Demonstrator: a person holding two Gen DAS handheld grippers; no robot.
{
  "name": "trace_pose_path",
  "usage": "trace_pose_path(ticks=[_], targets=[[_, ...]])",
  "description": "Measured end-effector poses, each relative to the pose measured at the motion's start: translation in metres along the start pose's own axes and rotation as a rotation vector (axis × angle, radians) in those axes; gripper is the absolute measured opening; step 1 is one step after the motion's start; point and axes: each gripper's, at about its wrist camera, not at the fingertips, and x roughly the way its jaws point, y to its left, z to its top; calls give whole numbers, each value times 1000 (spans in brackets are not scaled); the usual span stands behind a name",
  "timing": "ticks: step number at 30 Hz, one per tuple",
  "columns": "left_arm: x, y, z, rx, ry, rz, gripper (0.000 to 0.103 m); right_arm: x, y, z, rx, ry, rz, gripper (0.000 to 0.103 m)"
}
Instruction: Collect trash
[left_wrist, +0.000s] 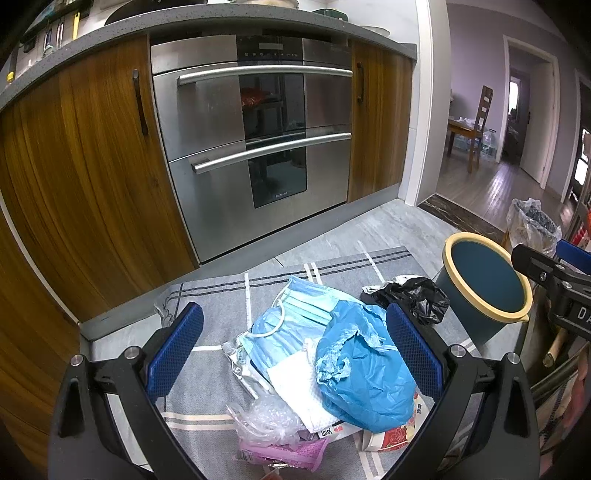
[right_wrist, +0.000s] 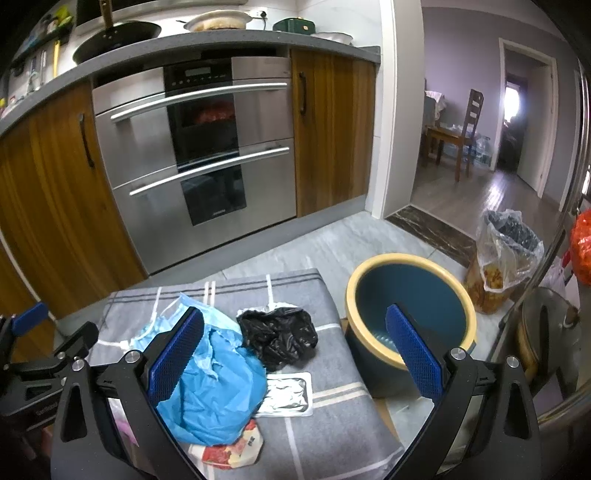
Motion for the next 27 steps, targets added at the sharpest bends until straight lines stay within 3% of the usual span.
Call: trace_pose_path(ticks=[27], targets=[[2,-1,-2,2,5,1,98,1,0,0,-3,4,-2,98]])
